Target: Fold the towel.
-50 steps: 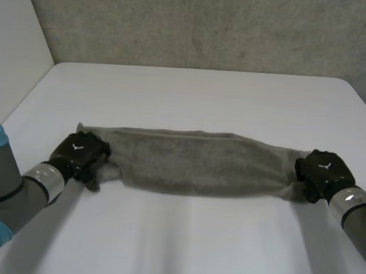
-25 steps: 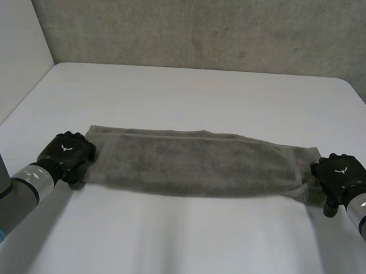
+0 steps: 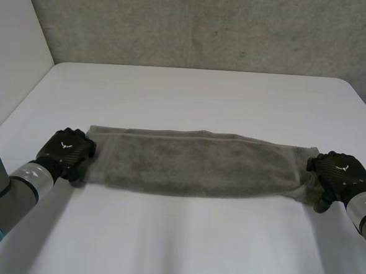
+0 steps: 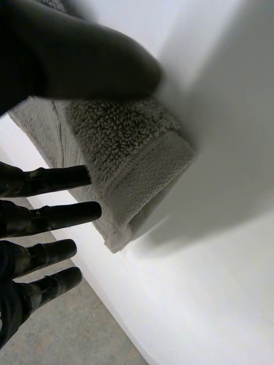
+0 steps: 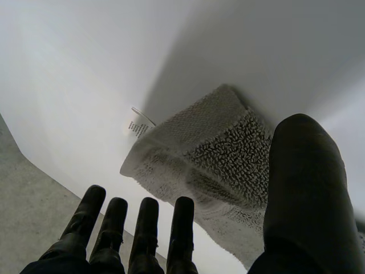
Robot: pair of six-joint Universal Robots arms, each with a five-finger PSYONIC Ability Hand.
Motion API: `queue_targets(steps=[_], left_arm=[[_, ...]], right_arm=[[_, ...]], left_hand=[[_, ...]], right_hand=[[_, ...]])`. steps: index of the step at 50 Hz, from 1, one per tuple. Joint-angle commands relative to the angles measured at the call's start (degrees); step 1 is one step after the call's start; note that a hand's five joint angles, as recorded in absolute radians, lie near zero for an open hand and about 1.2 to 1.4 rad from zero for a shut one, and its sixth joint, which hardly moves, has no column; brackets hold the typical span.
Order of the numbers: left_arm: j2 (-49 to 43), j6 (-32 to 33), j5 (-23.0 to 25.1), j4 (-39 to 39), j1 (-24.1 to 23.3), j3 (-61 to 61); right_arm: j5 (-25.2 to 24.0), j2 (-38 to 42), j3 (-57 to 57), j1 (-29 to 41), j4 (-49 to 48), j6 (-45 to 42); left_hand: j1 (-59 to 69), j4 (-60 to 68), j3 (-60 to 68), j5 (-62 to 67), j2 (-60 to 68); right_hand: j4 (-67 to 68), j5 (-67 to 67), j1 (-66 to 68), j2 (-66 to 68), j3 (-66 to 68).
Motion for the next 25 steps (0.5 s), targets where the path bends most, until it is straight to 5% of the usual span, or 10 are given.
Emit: queue_targets(steps=[1,8,11,13,17,25], left_arm=[[0.1,0.0,0.0,0.0,0.1,0.1],[-0.1,0.0,0.0,0.0,0.3,0.7],[-0.3,0.0,0.0,0.0,0.3,1.2],[-0.5,0.0,0.1,-0.1,0.4,1.2],[-0.8,0.1,0.2,-0.1,0.4,1.3],[-1.0,0.1,0.0,-0.1,0.3,0.9]], right_arm=[[0.2,1.5,-0.7,0.4,-0.5,1.9],[0.4,4.3,-1.7,0.2,-0.8,1.8],[0.4,4.9,-1.9,-0.2,-0.8,1.5],[0.2,4.8,-2.1,-0.3,-0.8,1.5],[0.0,4.6,-2.1,-0.3,-0.8,1.3],[-0.8,4.0,-2.6,-3.8,-0.3,-0.5]], left_hand=[[0.2,-3.4,-3.0,0.4,0.6],[7.1,-3.4,-3.0,7.3,7.5],[18.2,-3.4,-3.0,18.4,18.5],[23.6,-3.4,-3.0,23.8,24.0],[33.5,-3.4,-3.0,33.7,33.9],[31.5,-3.4,-3.0,31.7,31.9]], right_hand=[[-4.4,2.4,0.4,-0.3,-2.5],[-4.4,12.5,10.5,9.8,-2.5],[-4.4,26.3,24.3,23.6,-2.5],[-4.4,52.4,50.4,49.7,-2.5],[-4.4,56.8,54.9,54.2,-2.5],[-4.4,56.8,54.9,54.2,-2.5]])
